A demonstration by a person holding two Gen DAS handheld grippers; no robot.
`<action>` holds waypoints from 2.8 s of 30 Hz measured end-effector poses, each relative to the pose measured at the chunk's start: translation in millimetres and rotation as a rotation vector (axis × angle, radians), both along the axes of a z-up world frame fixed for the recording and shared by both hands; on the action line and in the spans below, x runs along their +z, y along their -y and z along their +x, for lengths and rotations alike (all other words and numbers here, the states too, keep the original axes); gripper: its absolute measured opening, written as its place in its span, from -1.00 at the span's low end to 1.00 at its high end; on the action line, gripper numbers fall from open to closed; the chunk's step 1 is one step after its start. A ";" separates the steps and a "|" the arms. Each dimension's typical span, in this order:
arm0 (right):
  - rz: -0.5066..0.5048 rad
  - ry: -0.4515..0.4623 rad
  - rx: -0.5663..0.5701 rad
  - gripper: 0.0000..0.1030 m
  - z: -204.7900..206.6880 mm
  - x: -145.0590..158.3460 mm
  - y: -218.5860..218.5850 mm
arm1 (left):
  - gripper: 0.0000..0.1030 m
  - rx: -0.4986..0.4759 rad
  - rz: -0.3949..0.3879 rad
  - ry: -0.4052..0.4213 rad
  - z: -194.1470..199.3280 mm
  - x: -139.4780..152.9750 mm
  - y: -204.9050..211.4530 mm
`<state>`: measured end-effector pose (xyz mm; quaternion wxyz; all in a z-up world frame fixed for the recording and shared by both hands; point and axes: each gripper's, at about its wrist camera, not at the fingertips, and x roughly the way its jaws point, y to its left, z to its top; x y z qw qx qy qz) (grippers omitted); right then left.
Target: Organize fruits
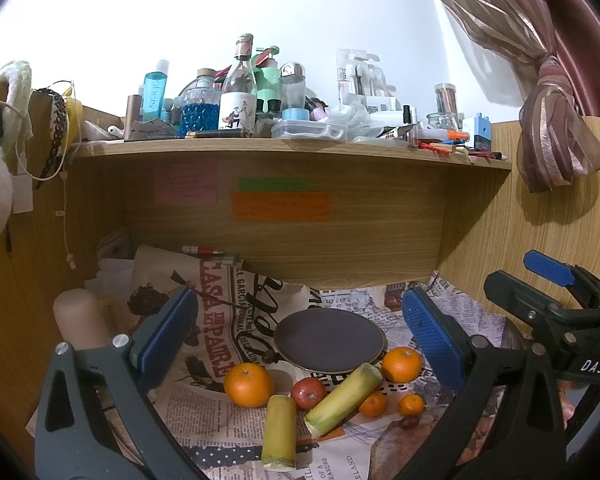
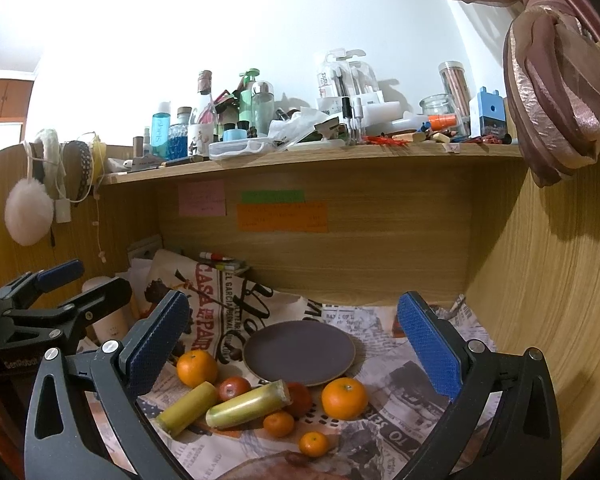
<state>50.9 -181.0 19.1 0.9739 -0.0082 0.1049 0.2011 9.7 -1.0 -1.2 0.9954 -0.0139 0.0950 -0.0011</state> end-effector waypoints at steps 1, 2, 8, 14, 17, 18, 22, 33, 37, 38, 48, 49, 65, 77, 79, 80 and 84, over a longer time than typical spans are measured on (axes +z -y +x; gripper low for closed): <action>0.001 -0.002 0.001 1.00 0.5 -0.2 0.6 | 1.00 -0.001 0.001 0.000 0.4 -0.2 1.0; 0.002 -0.004 0.001 1.00 1.1 -0.4 0.7 | 1.00 -0.003 0.003 0.001 0.8 -0.5 2.1; 0.004 -0.009 0.002 1.00 4.2 -1.6 0.3 | 1.00 -0.015 -0.004 -0.005 4.8 -2.4 3.8; 0.000 -0.028 0.014 1.00 13.6 -6.5 -1.0 | 1.00 -0.048 -0.018 -0.026 15.2 -6.5 -2.1; -0.006 -0.046 0.012 0.99 21.1 -11.7 0.1 | 0.90 -0.046 -0.007 -0.050 25.0 -11.7 -4.1; -0.007 -0.055 0.011 0.95 24.9 -13.6 0.6 | 0.84 -0.044 -0.007 -0.059 27.8 -13.4 -6.0; -0.020 -0.110 0.019 0.76 42.7 -23.1 3.2 | 0.73 -0.040 -0.005 -0.112 45.4 -24.6 -15.6; -0.114 -0.296 0.008 0.39 94.5 -65.2 13.3 | 0.41 -0.014 -0.011 -0.345 104.3 -79.6 -56.4; -0.135 -0.386 0.011 0.28 111.8 -84.6 17.4 | 0.20 -0.023 -0.037 -0.453 125.2 -104.0 -70.2; -0.143 -0.406 0.012 0.28 116.0 -89.4 17.6 | 0.13 -0.029 -0.041 -0.479 130.5 -110.0 -72.7; -0.198 -0.590 0.034 0.27 154.1 -126.6 17.6 | 0.14 -0.079 -0.089 -0.633 174.0 -143.3 -84.7; -0.201 -0.604 0.037 0.27 156.6 -128.9 16.5 | 0.16 -0.083 -0.087 -0.637 175.6 -143.1 -84.3; -0.272 -0.728 0.054 0.25 179.2 -160.3 2.7 | 0.35 -0.119 -0.075 -0.728 204.0 -172.1 -79.3; -0.266 -0.692 0.042 0.22 173.5 -151.5 4.3 | -0.02 -0.098 -0.080 -0.661 193.1 -146.6 -80.7; -0.259 -0.671 0.040 0.22 170.8 -144.0 6.0 | -0.55 -0.105 -0.084 -0.642 190.3 -133.3 -81.6; -0.256 -0.662 0.039 0.22 169.3 -141.4 5.7 | -0.62 -0.113 -0.088 -0.642 190.0 -128.8 -81.9; -0.246 -0.634 0.042 0.22 165.0 -131.4 7.1 | -0.51 -0.110 -0.050 -0.648 186.3 -126.0 -78.9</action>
